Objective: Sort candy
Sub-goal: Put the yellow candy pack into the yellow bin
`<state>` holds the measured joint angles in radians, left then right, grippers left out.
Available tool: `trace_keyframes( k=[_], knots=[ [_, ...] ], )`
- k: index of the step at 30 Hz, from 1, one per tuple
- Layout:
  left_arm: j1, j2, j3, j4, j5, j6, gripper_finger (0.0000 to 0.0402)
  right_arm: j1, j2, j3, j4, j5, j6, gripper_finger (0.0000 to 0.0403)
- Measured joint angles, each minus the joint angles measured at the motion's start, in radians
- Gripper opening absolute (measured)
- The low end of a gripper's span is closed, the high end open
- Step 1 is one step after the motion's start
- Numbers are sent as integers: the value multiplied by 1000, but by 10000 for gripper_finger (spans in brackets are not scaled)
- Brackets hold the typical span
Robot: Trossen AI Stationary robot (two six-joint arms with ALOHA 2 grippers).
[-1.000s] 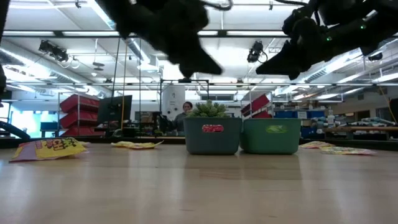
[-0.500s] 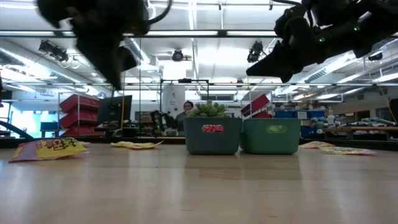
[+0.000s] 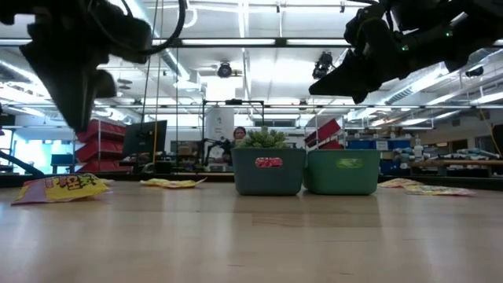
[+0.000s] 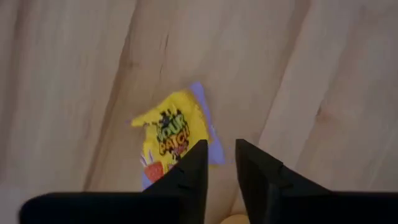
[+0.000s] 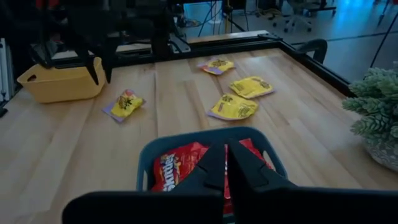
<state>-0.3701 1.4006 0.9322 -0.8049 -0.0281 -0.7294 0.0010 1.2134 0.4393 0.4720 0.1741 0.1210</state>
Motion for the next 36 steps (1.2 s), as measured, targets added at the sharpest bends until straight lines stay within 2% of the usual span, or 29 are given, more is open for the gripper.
trace_keyframes(
  k=[7, 20, 24, 30, 36],
  knots=[
    [3, 0, -107, 86, 0, -77, 138, 4, 5, 0, -2, 0, 0, 7],
    [24, 1, -239, 195, -54, -91, 142, 5, 5, 0, -3, 0, 0, 5],
    [24, 0, -250, 193, -64, -91, 117, 5, 5, 0, -3, 0, 0, 5],
    [24, 0, -221, 158, -65, -88, 15, 5, 5, 0, -3, 3, -5, 5],
    [24, 0, -76, 44, -9, -128, 4, 5, 5, 0, -13, 5, -9, 3]
  ],
)
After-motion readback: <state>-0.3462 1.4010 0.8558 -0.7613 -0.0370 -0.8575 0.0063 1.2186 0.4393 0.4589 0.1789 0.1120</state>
